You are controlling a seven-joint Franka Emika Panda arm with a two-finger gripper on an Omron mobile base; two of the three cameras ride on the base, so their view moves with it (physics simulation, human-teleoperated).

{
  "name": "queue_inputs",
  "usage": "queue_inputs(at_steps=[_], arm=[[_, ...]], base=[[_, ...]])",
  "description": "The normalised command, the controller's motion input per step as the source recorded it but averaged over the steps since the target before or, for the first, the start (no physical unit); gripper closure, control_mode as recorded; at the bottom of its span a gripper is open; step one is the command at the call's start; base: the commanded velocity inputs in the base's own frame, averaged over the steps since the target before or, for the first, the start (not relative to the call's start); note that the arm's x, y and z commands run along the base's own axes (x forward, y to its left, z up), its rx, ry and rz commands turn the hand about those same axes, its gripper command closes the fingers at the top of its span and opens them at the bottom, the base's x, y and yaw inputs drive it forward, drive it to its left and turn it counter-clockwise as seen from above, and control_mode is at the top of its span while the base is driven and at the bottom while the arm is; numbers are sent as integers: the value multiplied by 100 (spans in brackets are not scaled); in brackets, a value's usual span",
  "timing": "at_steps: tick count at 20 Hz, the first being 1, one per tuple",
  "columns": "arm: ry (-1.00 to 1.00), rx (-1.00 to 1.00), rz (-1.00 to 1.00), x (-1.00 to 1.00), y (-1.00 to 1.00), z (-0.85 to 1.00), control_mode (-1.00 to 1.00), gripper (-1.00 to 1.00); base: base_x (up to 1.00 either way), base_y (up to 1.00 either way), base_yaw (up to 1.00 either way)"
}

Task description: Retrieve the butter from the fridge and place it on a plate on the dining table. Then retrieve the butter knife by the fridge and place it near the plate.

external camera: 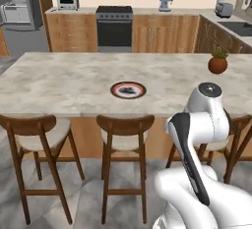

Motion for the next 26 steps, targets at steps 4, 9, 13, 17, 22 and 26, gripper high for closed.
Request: queue_inputs(at_steps=[4, 9, 13, 17, 22, 26], arm=[[0, 0, 0, 0, 0, 0, 100, 100], [0, 0, 0, 0, 0, 0, 100, 100], [0, 0, 0, 0, 0, 0, 100, 100], [0, 0, 0, 0, 0, 0, 100, 100], [0, 0, 0, 0, 0, 0, 100, 100], [0, 0, 0, 0, 0, 0, 100, 100]], base=[[69, -3, 1], [53, 5, 0], [51, 14, -1], [78, 5, 0], [95, 0, 0], [18, 5, 0]])
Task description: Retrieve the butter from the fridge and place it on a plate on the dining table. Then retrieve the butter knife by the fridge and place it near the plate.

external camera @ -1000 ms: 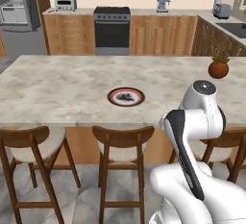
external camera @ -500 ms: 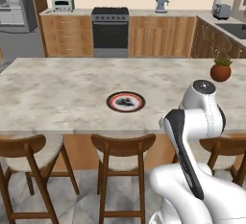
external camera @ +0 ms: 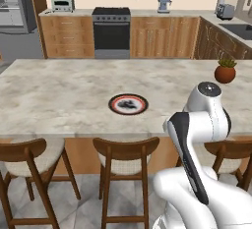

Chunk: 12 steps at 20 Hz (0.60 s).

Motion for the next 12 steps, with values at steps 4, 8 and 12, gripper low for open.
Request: queue_inputs(at_steps=[4, 8, 12], arm=[[0, 0, 0, 0, 0, 0, 100, 100], [0, 0, 0, 4, 0, 0, -100, 100], [0, -5, 4, 43, 9, 46, -100, 100]], base=[[0, 0, 0], [1, 0, 0], [0, 0, 0]])
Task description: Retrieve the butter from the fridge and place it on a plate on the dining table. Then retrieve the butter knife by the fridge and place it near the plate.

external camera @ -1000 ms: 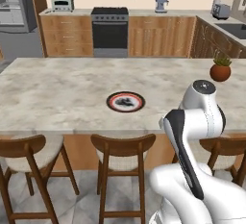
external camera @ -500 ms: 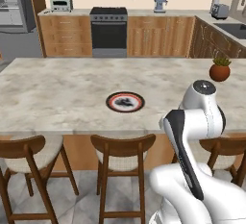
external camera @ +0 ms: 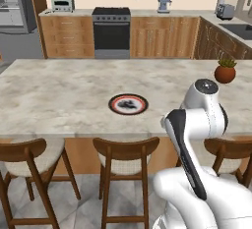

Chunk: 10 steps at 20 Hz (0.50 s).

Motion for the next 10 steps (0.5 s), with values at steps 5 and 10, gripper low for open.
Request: queue_inputs(at_steps=[5, 10], arm=[[3, -9, 14, 88, 7, 57, -100, 100], [1, 4, 16, 99, 0, 14, -100, 100]], base=[[0, 0, 0], [0, 0, 0]])
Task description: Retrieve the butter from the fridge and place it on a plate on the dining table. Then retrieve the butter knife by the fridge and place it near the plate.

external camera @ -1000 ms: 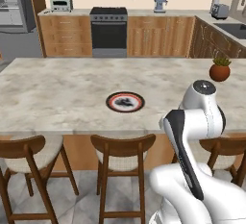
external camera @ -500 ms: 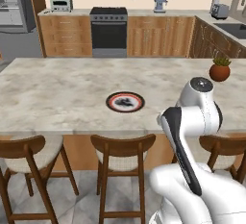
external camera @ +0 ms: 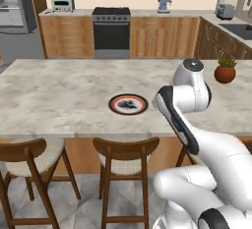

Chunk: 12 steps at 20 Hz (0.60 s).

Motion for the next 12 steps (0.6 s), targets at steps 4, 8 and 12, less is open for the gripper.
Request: queue_inputs(at_steps=[4, 8, 12], arm=[[0, 10, 14, 100, 8, 0, -100, 100], [12, 0, 1, 99, 24, 3, -100, 100], [24, -4, 0, 96, 31, 0, -100, 100]], base=[[0, 0, 0], [0, 0, 0], [0, 0, 0]])
